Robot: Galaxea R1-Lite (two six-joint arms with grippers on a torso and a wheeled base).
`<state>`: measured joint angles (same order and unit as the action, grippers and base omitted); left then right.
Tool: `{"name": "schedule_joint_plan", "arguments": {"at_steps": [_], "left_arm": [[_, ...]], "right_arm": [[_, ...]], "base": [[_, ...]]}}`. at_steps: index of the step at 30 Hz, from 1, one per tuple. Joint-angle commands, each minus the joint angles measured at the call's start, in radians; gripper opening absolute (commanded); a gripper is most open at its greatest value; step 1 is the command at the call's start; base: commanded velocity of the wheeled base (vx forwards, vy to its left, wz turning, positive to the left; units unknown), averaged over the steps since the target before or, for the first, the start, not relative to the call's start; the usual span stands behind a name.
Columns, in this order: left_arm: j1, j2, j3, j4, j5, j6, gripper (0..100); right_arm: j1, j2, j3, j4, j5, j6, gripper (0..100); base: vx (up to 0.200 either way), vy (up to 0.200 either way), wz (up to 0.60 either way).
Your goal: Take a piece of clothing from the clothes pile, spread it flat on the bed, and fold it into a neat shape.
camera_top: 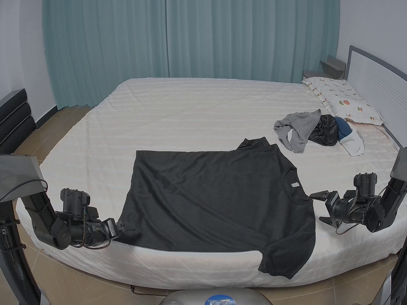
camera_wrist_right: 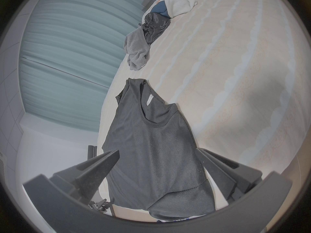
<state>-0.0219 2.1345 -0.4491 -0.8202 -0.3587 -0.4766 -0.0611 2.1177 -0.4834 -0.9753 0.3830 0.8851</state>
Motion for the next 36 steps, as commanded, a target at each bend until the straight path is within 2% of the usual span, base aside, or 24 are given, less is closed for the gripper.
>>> {"name": "schedule_joint_plan", "arguments": {"at_steps": [1,6,7,17,24,28,36], "left_arm": [[-0.009,0.021,-0.008,0.000,0.001,-0.002,100],[-0.015,0.021,-0.010,0.004,0.003,-0.004,100],[-0.015,0.021,-0.010,0.004,0.003,-0.004,0],[0.013,0.018,0.013,0.007,0.015,0.001,0],[0.023,0.002,0.043,0.001,0.020,0.001,0],[0.060,-0.031,0.061,0.000,0.020,0.000,0],[0.092,-0.061,0.081,0.001,0.018,-0.004,0]], "right_arm": [[0.000,0.001,0.000,-0.002,0.001,0.000,100],[0.001,0.002,0.000,0.000,0.001,-0.002,100],[0.000,0.002,0.000,-0.002,0.001,-0.002,100],[0.018,-0.002,0.012,-0.002,-0.006,-0.009,100],[0.020,-0.001,0.028,0.000,-0.013,-0.049,100],[0.020,0.016,0.035,0.000,-0.026,-0.110,100],[0.020,0.048,0.031,0.000,-0.042,-0.126,100]], "base": [[0.000,0.000,0.00],[0.000,0.000,0.00],[0.000,0.000,0.00],[0.000,0.000,0.00],[0.000,0.000,0.00],[0.000,0.000,0.00],[0.000,0.000,0.00]]}}
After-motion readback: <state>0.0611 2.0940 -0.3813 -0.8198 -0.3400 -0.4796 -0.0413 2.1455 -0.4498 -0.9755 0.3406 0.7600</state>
